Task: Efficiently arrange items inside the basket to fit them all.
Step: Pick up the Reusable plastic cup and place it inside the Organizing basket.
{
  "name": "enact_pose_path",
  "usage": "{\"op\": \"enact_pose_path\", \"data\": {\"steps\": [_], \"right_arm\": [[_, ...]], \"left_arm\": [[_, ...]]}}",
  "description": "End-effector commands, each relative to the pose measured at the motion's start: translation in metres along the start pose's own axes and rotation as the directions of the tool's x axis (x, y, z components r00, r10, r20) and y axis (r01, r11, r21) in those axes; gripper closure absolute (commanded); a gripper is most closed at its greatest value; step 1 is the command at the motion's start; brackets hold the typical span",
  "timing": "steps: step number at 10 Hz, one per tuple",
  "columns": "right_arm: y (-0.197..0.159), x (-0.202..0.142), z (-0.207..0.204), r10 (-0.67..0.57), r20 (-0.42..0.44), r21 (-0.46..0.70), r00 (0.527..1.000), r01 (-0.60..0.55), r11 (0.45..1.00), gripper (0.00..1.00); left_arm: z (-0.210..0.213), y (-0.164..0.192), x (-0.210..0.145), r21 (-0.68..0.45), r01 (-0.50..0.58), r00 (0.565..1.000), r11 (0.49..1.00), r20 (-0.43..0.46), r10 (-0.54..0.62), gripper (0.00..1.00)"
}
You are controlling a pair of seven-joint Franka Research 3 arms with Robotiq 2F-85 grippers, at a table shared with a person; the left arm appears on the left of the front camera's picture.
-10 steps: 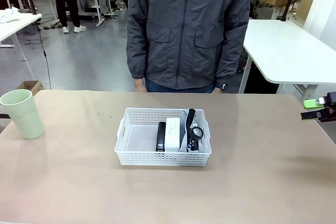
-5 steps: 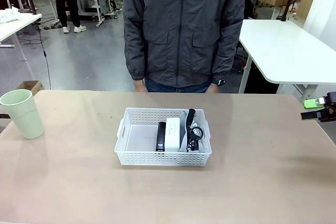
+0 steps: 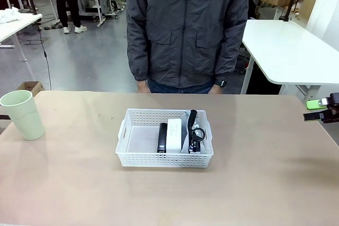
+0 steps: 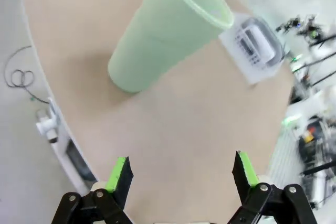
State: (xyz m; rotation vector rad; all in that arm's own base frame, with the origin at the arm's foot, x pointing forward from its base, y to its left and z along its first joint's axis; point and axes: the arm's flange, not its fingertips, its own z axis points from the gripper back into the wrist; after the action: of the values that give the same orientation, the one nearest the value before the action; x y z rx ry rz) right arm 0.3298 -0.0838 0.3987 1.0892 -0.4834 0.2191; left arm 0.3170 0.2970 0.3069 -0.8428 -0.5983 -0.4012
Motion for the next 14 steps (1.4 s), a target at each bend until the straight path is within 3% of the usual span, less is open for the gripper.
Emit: {"op": "enact_pose_path", "data": {"steps": [1, 2, 7, 10, 14], "right_arm": [[0.003, 0.002, -0.001, -0.014, 0.010, 0.006, 1.000, 0.014, 1.000, 0.00], [0.003, 0.002, -0.001, -0.014, 0.010, 0.006, 1.000, 0.014, 1.000, 0.00], [0.003, 0.002, -0.001, -0.014, 0.010, 0.006, 1.000, 0.014, 1.000, 0.00], [0.003, 0.002, -0.001, -0.014, 0.010, 0.006, 1.000, 0.014, 1.000, 0.00], [0.003, 0.002, -0.001, -0.014, 0.010, 0.006, 1.000, 0.014, 1.000, 0.00]], "left_arm": [[-0.014, -0.002, -0.016, 0.056, 0.128, 0.992, 0.990, 0.002, -0.128, 0.00], [-0.018, 0.001, -0.018, 0.099, 0.174, 0.985, 0.980, -0.013, -0.173, 0.00], [-0.043, 0.014, -0.018, 0.138, 0.139, 0.990, 0.981, -0.052, -0.133, 0.00], [-0.059, 0.018, -0.005, 0.150, 0.054, 0.998, 0.987, -0.019, -0.052, 0.00], [-0.089, 0.028, 0.006, 0.168, -0.024, 0.999, 0.986, -0.044, 0.032, 0.00]]}}
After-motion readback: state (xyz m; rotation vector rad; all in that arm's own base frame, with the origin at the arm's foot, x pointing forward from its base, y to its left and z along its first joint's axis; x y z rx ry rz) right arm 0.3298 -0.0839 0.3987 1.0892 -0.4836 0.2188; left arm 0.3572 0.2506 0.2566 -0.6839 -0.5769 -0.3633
